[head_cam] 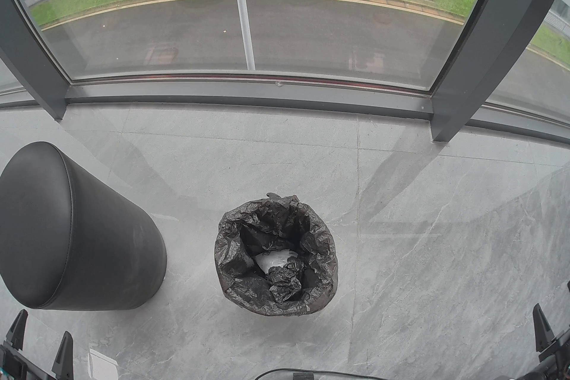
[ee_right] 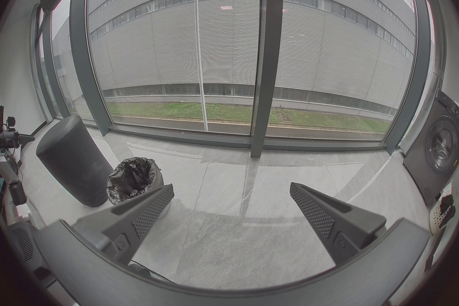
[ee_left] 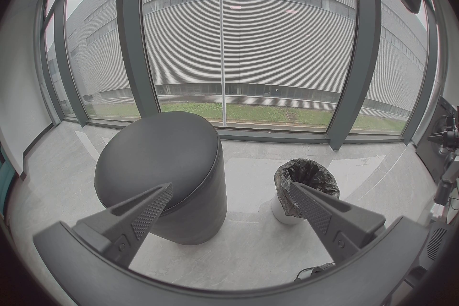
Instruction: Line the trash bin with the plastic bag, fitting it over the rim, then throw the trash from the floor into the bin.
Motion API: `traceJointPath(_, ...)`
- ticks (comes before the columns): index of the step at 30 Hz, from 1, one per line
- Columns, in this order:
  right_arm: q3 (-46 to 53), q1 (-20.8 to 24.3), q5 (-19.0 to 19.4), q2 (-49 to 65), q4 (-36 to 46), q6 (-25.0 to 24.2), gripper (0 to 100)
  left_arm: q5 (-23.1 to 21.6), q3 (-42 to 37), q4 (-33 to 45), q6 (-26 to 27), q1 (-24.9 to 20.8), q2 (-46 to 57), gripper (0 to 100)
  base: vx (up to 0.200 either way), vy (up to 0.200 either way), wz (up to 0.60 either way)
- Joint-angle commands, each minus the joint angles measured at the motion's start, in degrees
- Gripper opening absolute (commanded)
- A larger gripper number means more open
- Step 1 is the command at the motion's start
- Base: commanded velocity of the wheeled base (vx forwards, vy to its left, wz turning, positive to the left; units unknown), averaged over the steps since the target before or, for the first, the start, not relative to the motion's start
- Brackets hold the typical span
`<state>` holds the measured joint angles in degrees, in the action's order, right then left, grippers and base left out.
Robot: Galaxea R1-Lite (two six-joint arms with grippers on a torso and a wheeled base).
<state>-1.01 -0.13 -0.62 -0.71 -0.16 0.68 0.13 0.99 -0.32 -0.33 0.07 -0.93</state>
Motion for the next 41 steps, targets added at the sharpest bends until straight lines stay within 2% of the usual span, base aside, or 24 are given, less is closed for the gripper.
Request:
traceJointPath(1,0.9,0.0,0.0,0.5,0.0,0.0,100,0.0,-1.0,0.0,0.0,0.0,0.8,100,0.000,0.000,0.00)
traceJointPath(8,1.0,0.0,-0.3,0.6,-0.1,-1.6,100,0.0,-1.0,0.0,0.0,0.0,0.8,100,0.000,0.000,0.00)
traceJointPath(41,1.0,0.0,-0.3,0.6,-0.1,-1.7,100,0.0,-1.0,0.0,0.0,0.0,0.8,100,0.000,0.000,0.00)
